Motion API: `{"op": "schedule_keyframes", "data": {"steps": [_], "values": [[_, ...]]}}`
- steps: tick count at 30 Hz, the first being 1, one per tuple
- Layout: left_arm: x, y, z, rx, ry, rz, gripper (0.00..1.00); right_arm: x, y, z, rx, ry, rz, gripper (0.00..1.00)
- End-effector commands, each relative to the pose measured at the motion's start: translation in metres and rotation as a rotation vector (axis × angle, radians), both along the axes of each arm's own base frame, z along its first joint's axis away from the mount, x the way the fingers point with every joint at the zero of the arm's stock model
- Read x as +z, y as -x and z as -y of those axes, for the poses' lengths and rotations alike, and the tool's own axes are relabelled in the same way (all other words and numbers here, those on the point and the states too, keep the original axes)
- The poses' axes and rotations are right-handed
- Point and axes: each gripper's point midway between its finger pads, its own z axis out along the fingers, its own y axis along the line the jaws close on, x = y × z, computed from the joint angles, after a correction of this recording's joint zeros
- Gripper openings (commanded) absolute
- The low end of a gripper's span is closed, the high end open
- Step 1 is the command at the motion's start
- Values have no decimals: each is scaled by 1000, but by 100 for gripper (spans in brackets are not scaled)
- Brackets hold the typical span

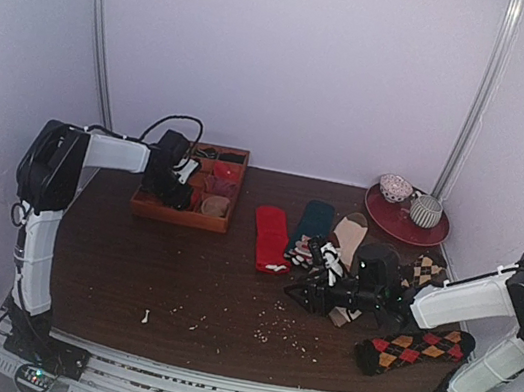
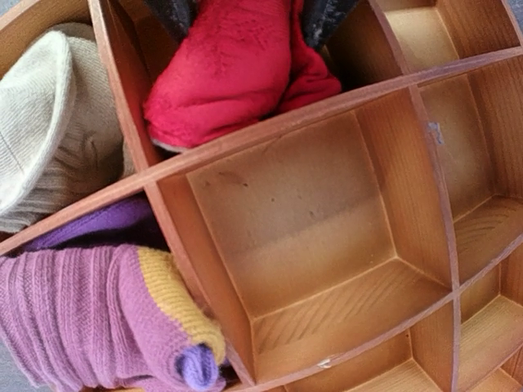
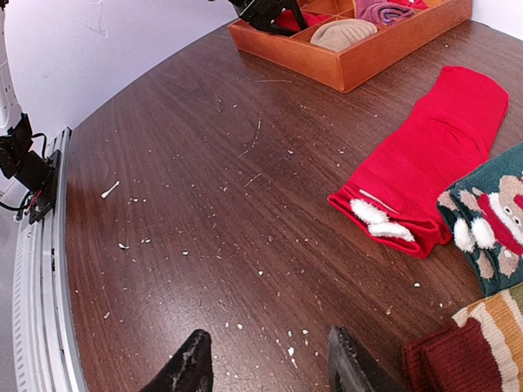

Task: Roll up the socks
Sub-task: Place a pair of socks in the storage box.

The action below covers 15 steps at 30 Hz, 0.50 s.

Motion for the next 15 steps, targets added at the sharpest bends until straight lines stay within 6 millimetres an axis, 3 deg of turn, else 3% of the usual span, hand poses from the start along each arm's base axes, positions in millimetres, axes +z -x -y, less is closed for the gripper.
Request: {"op": "schedule_keyframes", "data": {"steps": [1,15], "values": [[9,5,5,-41,-3,-13,40,7,-4,-3,4,-12,8,48],[81,-6,14,-66,49,97,49,9,-4,-6,18,-16,4,49]]}}
